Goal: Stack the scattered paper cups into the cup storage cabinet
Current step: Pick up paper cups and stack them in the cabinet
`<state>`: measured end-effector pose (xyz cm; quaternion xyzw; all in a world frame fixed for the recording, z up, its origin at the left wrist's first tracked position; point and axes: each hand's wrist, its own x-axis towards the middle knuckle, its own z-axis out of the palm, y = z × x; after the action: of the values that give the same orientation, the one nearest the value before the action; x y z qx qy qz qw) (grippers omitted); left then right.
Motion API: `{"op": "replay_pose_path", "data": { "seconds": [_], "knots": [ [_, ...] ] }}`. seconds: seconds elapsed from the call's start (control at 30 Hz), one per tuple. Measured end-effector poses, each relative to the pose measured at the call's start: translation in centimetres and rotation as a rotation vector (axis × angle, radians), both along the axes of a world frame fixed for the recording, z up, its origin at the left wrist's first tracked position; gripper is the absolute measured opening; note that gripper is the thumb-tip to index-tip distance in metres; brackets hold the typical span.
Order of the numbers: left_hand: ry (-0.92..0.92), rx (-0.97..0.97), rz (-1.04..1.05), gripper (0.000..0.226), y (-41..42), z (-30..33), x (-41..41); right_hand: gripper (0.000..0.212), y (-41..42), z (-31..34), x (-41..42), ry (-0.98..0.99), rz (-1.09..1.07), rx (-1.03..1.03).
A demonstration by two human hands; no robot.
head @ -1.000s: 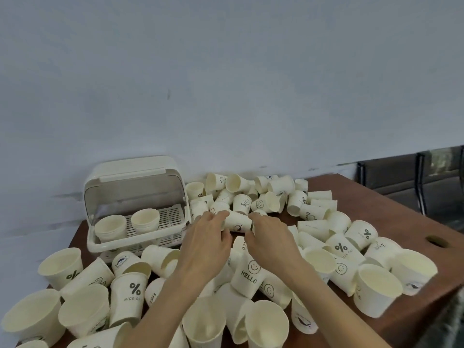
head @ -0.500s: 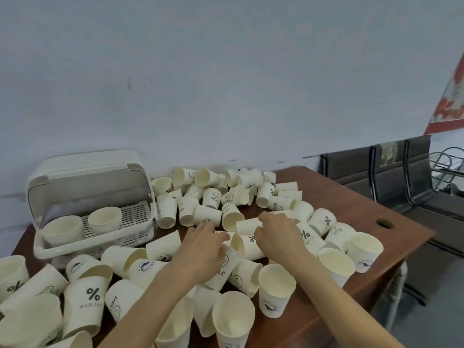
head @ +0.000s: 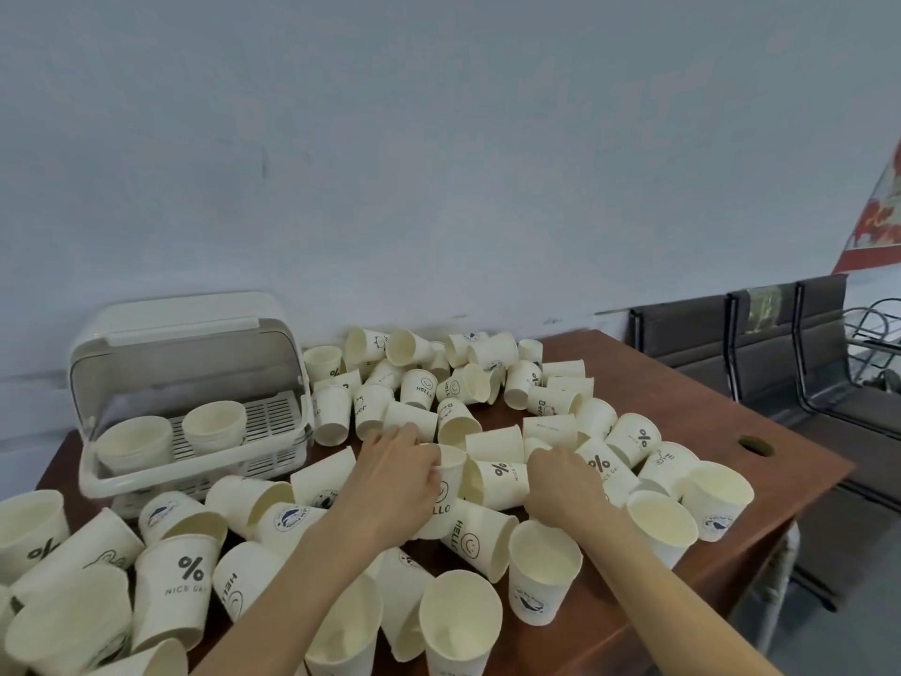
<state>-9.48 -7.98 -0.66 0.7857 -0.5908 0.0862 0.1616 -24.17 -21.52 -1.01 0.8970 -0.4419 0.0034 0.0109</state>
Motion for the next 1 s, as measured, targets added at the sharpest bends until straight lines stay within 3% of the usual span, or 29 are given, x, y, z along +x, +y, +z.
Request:
{"op": "replay_pose_path", "data": {
  "seconds": [0.33, 0.53, 0.67, 1.0],
  "knots": [
    [0.052, -0.142, 0.016, 0.024, 0.5, 0.5, 1.1, 0.020, 0.9, 2.5, 1.5, -0.038, 0.016, -0.174],
    [0.038, -0.256, 0.036, 0.023, 1.0, 1.3, 1.8, 0.014, 2.8, 4.1, 2.8, -0.129, 0.085, -0.237],
    [-0.020, -0.311, 0.102, 0.019, 1.8, 1.6, 2.8, 0.024, 3.6, 4.2, 4.1, -0.198, 0.153, -0.242],
    [-0.047, -0.398, 0.256, 0.020, 4.6, 2.0, 5.5, 0.012, 6.3, 4.2, 8.2, -0.223, 0.287, -0.210]
  ]
}}
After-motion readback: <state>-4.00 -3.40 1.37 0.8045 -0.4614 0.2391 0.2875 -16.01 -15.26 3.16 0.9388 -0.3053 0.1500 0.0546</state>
